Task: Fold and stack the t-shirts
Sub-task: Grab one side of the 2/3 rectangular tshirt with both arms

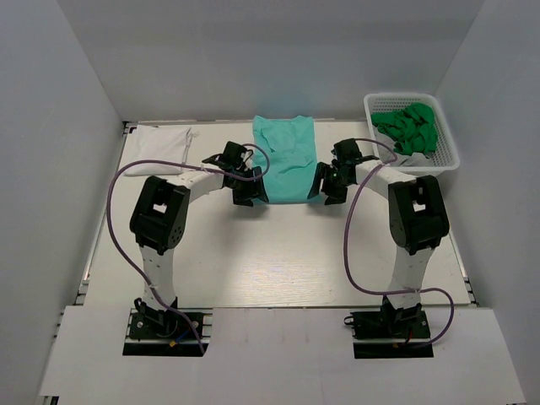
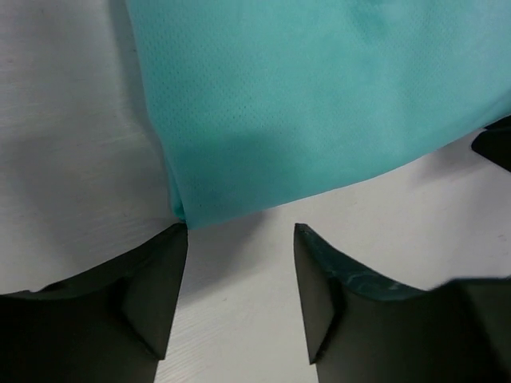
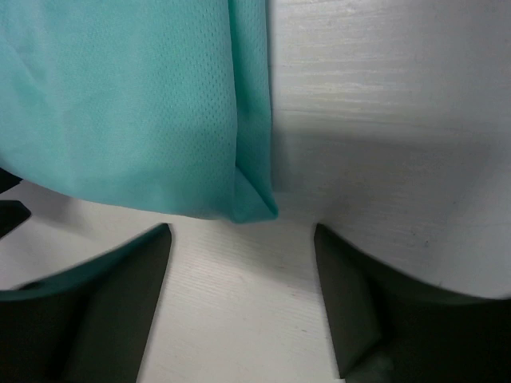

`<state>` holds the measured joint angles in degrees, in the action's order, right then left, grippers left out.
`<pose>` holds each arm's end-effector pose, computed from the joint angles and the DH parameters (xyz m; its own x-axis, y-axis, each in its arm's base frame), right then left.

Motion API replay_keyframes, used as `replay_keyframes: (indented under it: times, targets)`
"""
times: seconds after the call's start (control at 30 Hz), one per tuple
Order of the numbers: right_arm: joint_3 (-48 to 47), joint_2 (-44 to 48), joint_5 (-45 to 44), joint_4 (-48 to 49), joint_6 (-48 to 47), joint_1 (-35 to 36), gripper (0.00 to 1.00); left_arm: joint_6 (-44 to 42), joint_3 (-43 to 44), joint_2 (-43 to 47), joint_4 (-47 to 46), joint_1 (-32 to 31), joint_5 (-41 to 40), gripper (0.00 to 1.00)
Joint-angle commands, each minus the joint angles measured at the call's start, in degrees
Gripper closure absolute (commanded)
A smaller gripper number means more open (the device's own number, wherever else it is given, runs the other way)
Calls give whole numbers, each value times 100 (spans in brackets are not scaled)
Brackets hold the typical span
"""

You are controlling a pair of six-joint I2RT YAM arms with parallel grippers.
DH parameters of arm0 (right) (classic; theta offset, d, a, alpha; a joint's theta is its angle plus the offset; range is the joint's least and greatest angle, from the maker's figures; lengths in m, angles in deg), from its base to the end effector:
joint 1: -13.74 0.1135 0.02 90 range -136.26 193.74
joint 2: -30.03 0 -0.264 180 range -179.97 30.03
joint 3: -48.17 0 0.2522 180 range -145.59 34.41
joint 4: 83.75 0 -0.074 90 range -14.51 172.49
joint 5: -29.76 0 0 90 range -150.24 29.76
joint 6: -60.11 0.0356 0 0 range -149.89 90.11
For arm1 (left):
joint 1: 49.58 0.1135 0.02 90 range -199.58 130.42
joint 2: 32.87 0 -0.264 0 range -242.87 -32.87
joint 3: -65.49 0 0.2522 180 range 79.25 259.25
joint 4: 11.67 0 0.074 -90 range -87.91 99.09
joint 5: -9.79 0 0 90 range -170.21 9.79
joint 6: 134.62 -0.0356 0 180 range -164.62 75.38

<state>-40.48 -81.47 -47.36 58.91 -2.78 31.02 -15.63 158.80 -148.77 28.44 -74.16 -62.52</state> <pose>0.3826 0.1273 0.1669 -0.9177 0.1798 -0.3544 0.0256 0.9167 0.3987 0.3753 -0.1836 0.1582 -0.9603 -0.0685 -0.2703 0.0659 0.8863 -0.4585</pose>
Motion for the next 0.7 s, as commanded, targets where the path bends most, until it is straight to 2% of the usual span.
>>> replay_keyframes:
  times: [0.0,0.1,0.3,0.33,0.43,0.67]
  targets:
    - [45,-266,21,142,31,-5,35,1,-194,-310,-68,-21,-55,35]
    - [27,-346,65,125,-4,-31,59,54,-256,-363,-121,-21,-126,51]
    - [124,-407,47,335,-118,-23,82,246,-378,-416,-419,-21,-381,72]
    - [89,-477,47,310,-119,-31,88,247,-379,-486,-420,-21,-381,76]
    - [-34,-583,56,230,-206,-14,100,247,-220,-609,-420,-21,-486,98]
    - [-25,-391,-128,64,-417,-23,100,300,-378,-417,-560,-21,-486,100]
